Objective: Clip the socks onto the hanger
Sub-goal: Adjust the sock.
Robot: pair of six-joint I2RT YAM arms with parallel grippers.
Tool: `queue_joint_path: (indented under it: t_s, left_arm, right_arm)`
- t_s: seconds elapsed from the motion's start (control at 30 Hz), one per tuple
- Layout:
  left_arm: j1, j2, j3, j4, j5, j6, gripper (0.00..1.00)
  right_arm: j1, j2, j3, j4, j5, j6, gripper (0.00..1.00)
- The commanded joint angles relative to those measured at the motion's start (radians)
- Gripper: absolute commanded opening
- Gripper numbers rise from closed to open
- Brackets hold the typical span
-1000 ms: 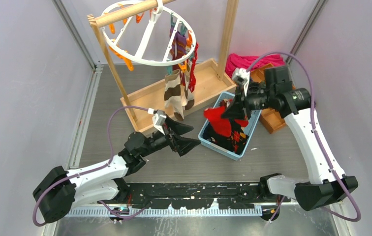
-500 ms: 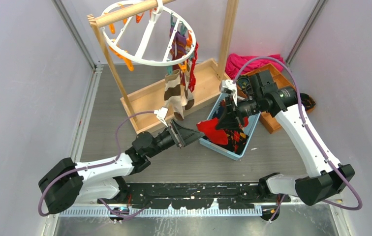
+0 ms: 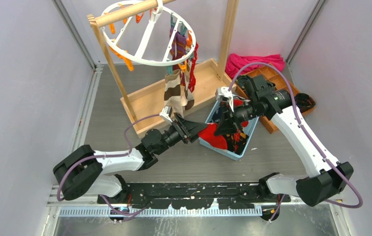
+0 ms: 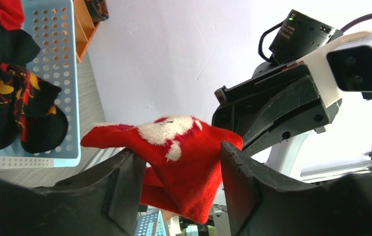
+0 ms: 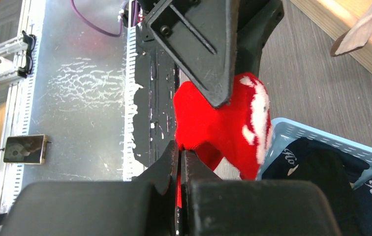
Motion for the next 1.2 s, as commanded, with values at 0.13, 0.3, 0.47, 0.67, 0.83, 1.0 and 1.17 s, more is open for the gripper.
queue_joint_path:
  t_s: [0.13, 0.3, 0.47, 0.67, 0.83, 1.0, 1.17]
  left_arm:
    - [-0.007, 0.069, 0.032, 0.233, 0.002, -0.038, 0.18]
    - [-0.007, 0.069, -0.005, 0.303, -0.011, 0.13, 0.0]
    - [-0.007, 0.005, -0.015, 0.227, 0.091, 0.472, 0.0]
    - [-0.02, -0.227, -0.029, -0.18, 0.193, 1.024, 0.0]
    - [-0.046, -0.498, -0.085, -0.418, 0.262, 1.529, 0.0]
    - [-0.054, -0.629, -0.079, -0.624, 0.307, 1.84, 0.0]
    - [-0.06, -0.622, -0.083, -0.587, 0.306, 1.974, 0.0]
  right_arm:
    - [0.013, -0.065, -0.048, -0.004, 0.027, -0.056, 0.01]
    - [0.012, -0.099, -0.091, -0.004, 0.053, -0.069, 0.01]
    - [0.01, -0.113, -0.175, 0.069, 0.045, -0.017, 0.29]
    - [0.009, -0.117, -0.245, 0.163, -0.03, 0.074, 0.83]
    - [-0.005, -0.089, -0.313, 0.378, -0.15, 0.312, 0.89]
    - [-0.022, -0.035, -0.413, 0.934, -0.236, 0.933, 0.9]
    - [-0.019, 0.027, -0.57, 1.642, -0.15, 1.54, 0.98]
